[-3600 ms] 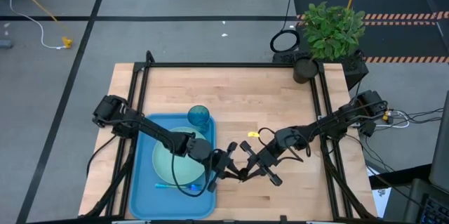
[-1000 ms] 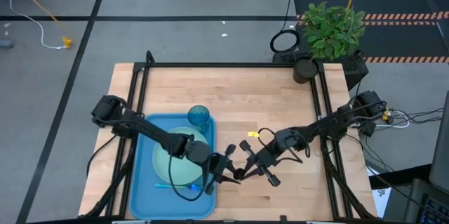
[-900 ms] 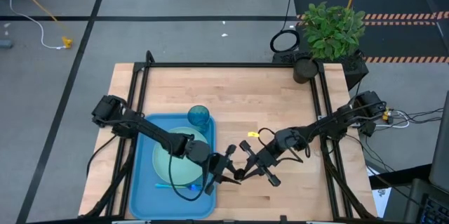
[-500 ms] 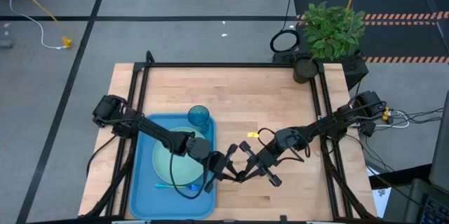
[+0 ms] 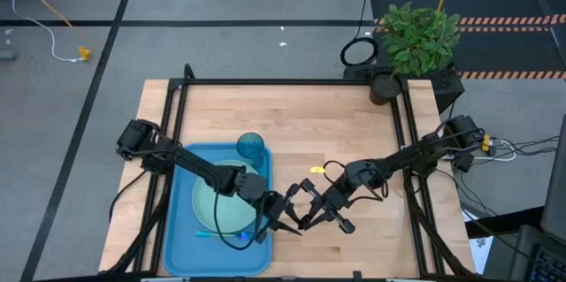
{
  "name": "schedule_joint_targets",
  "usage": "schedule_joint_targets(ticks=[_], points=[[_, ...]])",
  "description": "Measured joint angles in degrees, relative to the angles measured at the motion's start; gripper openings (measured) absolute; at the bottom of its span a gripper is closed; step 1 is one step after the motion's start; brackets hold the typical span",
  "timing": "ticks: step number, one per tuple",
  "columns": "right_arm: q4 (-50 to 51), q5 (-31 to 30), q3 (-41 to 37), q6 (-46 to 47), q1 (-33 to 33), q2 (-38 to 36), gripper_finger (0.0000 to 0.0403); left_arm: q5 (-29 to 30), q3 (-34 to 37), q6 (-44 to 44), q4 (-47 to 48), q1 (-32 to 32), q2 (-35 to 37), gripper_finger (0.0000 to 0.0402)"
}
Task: Pick and place plate/cup/fork/spoon on tray
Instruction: Put the black spoon on the blue tray to the bottom of the blue fork
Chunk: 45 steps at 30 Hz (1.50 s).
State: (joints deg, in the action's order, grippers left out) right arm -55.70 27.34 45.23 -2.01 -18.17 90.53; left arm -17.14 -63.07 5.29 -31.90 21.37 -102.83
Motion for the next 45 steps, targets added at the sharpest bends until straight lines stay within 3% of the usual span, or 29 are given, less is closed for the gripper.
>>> schedule_joint_targets(ticks=[7, 16, 22, 26, 33, 38, 45], points=[[-3.4, 2.8, -0.1, 2.6, 1.3, 1.7, 0.0000, -0.6, 0.0, -0.5, 0.4, -0.1, 0.0, 0.0057], [-3.0, 1.4, -0.1, 2.9, 1.3, 1.7, 0.0002, 0.1, 0.0, -2.0, 1.3, -0.4, 0.0, 0.0015], [-2.4, -0.2, -0.2, 3.6, 1.4, 1.7, 0.0030, -1.9, 0.0, -2.8, 1.9, 0.0, 0.1, 0.0016], [-1.4, -0.3, -0.2, 4.6, 1.5, 0.3, 0.0057, -0.2, 0.0, -4.0, 3.7, 0.2, 1.4, 0.0011], [5.8, -1.9, -0.2, 6.5, 0.6, -4.7, 0.0097, 12.4, 0.0, -5.8, 19.5, 2.4, 7.2, 0.0018], [14.3, -11.8, -0.2, 5.4, -1.2, -8.0, 0.0107, 25.8, 0.0, -9.2, 32.7, 5.9, 12.4, 0.0010], [11.3, -27.1, -0.1, 4.8, -2.7, -6.9, 0.0108, 46.6, 0.0, -14.3, 40.4, 9.4, 13.9, 0.0016]])
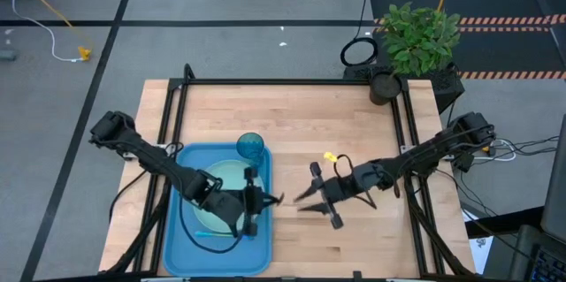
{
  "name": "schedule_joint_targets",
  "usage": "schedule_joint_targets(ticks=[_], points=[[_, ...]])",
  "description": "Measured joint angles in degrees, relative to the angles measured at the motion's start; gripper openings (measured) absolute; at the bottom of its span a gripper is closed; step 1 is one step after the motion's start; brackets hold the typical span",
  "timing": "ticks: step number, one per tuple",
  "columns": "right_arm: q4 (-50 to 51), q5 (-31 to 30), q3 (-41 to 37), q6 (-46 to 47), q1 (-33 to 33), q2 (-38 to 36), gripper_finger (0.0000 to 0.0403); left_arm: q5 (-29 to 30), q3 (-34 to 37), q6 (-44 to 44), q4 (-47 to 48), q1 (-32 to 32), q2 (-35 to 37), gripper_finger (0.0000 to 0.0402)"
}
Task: Pick and place plate/cup/fork/spoon on tray
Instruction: Put the black spoon on the blue tray to the bottom of the blue fork
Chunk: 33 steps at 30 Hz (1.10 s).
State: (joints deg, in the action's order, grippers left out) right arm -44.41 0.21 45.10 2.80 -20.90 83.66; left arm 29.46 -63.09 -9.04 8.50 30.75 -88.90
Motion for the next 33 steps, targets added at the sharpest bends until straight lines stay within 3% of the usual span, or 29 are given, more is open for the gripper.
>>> schedule_joint_targets(ticks=[4, 7, 13, 18, 26, 33], points=[[-0.8, -11.6, 0.0, 0.4, -0.6, 0.5, 0.0120, 7.1, 0.0, -1.9, 2.5, 0.1, 0.1, 0.0010], [-0.5, -15.2, 0.0, 0.4, -1.0, 0.5, 0.0142, 9.1, 0.0, -2.8, 3.5, 0.0, 0.0, 0.0014], [-0.2, -15.4, 0.0, 1.1, -1.0, 0.5, 0.0186, 7.8, 0.0, -6.3, 5.5, 0.9, 0.0, 0.0013], [1.2, -15.4, 0.0, 1.1, -1.0, 0.5, 0.0199, 5.7, 0.0, -9.7, 6.8, 6.8, 0.0, 0.0010], [1.4, -15.2, 0.0, 1.1, -1.0, 0.5, 0.0199, 5.1, -5.4, -30.1, 25.1, 17.9, 0.0, 0.0010], [1.4, -15.2, 0.0, 1.1, -1.0, 0.5, 0.0199, 2.8, -6.4, -47.8, 32.6, 25.2, -0.7, 0.0011]])
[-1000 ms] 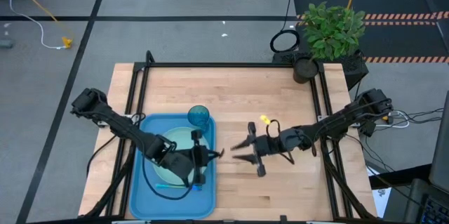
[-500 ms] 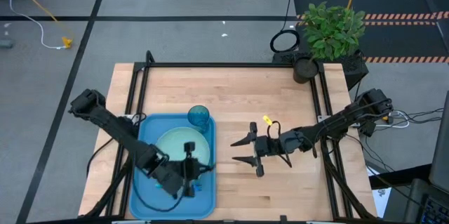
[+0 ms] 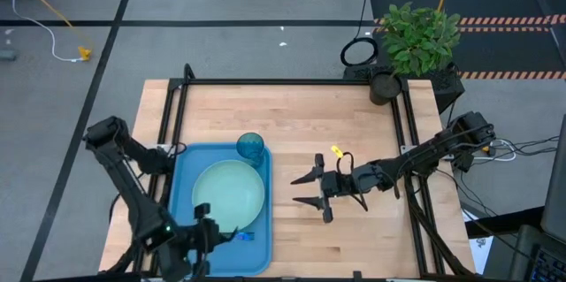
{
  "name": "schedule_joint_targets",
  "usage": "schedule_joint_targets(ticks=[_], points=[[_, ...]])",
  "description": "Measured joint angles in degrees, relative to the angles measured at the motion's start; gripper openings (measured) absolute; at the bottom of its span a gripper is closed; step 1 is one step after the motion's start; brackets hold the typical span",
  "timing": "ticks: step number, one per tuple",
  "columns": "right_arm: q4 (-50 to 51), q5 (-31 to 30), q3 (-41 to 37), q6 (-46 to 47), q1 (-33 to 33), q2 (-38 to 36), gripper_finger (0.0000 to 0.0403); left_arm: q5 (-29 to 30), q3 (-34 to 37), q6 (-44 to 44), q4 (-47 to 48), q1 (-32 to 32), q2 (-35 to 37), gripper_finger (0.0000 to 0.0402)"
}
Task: Pick and place plate/cup/fork/spoon on tray
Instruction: Put the black spoon on the blue tray to the bottom of the blue fork
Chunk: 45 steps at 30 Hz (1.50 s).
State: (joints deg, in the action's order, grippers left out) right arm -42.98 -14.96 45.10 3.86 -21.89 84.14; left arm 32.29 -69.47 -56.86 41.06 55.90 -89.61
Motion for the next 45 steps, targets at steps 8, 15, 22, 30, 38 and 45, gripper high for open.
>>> schedule_joint_targets(ticks=[8, 15, 22, 30, 38, 45], points=[[1.5, 0.0, 0.0, -0.3, 0.3, 0.0, 0.0199, -10.3, 0.0, -9.4, 1.7, 2.4, -8.4, 0.0011], [1.7, 0.1, 0.0, -0.2, 1.4, 0.0, 0.0199, -19.0, 0.0, -9.7, 2.5, 1.2, -14.2, 0.0010], [2.3, 0.2, 0.0, -0.2, 2.2, 0.0, 0.0199, -21.2, 0.0, -5.7, 2.3, -0.2, -15.9, 0.0016], [2.7, 0.2, 0.0, 0.0, 2.2, 0.0, 0.0199, -19.9, 0.0, 3.9, -1.8, -1.5, -15.9, 0.0020], [3.0, 0.3, 0.0, 0.0, 2.2, 0.0, 0.0199, -18.2, 0.0, 6.3, -2.8, -3.3, -15.9, 0.0020], [3.0, 1.1, 0.0, 0.0, 2.2, 0.0, 0.0199, -18.2, 0.3, 7.7, -4.5, -3.4, -15.9, 0.0021]])
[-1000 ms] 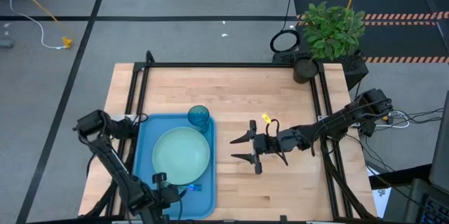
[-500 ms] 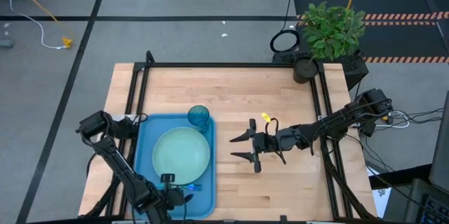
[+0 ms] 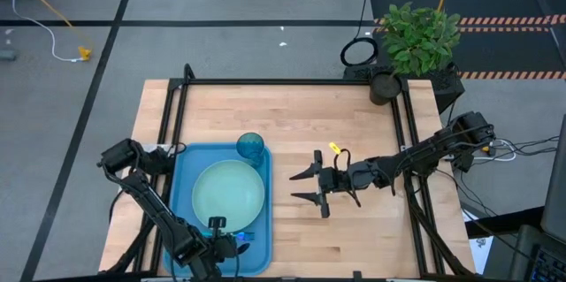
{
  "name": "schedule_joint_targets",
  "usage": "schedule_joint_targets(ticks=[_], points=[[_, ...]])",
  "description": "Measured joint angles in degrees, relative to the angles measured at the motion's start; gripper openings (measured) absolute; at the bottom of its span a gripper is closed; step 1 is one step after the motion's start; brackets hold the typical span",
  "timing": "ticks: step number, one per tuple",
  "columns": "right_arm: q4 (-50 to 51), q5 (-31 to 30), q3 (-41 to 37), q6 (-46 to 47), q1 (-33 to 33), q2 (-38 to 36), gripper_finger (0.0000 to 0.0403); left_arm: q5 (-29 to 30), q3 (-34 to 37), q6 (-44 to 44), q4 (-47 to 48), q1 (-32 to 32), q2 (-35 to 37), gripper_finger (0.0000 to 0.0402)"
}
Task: Pick and place plate/cup/fork/spoon on tray
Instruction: Put the black spoon on the blue tray to the bottom of the blue fork
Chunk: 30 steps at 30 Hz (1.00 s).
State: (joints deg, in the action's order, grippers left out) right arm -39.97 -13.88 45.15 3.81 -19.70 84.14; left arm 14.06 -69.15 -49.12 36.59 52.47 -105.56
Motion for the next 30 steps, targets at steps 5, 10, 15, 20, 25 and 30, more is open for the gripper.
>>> schedule_joint_targets(ticks=[5, 10, 15, 20, 25, 30], points=[[0.0, 1.0, 0.0, 0.0, 0.0, 0.0, 0.0199, 0.0, 2.2, -0.5, -3.3, 0.0, 0.0, 0.0042], [0.0, 1.0, 0.0, 0.0, 0.0, 0.0, 0.0199, 0.0, 2.7, -0.9, -4.5, 0.0, 0.0, 0.0077], [0.0, 1.0, 0.0, 0.0, 0.0, 0.0, 0.0199, -0.1, 2.5, 0.7, -6.5, 0.0, 0.2, 0.0079], [0.0, 1.6, 0.0, -0.1, 0.0, 0.0, 0.0199, 0.7, 2.0, 1.0, -6.8, 0.1, 2.8, 0.0066], [0.0, 2.1, 0.0, 0.4, -0.2, 0.0, 0.0199, 4.0, 2.0, -0.2, -6.5, 0.2, 3.0, 0.0045], [0.0, 2.1, 0.0, 0.7, -0.5, 0.0, 0.0199, 5.0, 2.0, -1.3, -7.0, 0.2, 0.7, 0.0025]])
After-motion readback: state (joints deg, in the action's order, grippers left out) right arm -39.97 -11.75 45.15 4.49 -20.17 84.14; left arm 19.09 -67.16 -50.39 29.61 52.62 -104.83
